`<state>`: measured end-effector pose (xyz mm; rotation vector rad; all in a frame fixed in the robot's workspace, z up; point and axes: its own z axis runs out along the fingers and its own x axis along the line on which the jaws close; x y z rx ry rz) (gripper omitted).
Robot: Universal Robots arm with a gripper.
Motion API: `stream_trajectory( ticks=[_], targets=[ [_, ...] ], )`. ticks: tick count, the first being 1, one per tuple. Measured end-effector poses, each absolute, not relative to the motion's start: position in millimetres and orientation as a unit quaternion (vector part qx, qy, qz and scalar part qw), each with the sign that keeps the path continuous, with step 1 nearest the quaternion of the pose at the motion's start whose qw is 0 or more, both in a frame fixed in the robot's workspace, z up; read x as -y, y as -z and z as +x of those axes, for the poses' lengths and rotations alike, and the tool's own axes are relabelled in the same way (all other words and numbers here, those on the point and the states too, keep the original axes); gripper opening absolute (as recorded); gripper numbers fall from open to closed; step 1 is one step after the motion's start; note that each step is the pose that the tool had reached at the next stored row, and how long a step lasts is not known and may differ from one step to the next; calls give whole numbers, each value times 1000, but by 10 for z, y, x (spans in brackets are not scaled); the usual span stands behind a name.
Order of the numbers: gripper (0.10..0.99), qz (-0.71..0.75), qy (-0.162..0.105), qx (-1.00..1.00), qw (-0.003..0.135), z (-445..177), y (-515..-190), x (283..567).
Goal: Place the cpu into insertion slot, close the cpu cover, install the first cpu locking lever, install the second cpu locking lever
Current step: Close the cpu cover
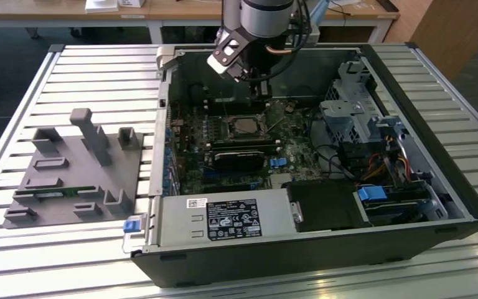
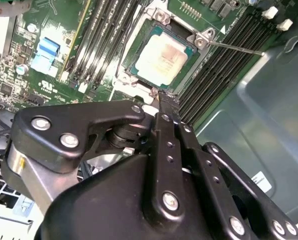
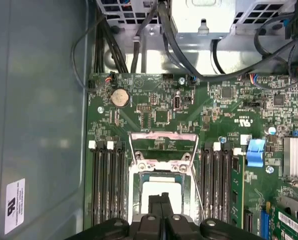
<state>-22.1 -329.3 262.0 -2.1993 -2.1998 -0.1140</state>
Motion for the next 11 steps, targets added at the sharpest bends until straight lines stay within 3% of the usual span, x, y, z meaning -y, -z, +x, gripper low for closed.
stream_trajectory(
  ticks=[11],
  targets=[
    [106, -707, 34, 707, 17, -69, -2670, 3294]
  ],
)
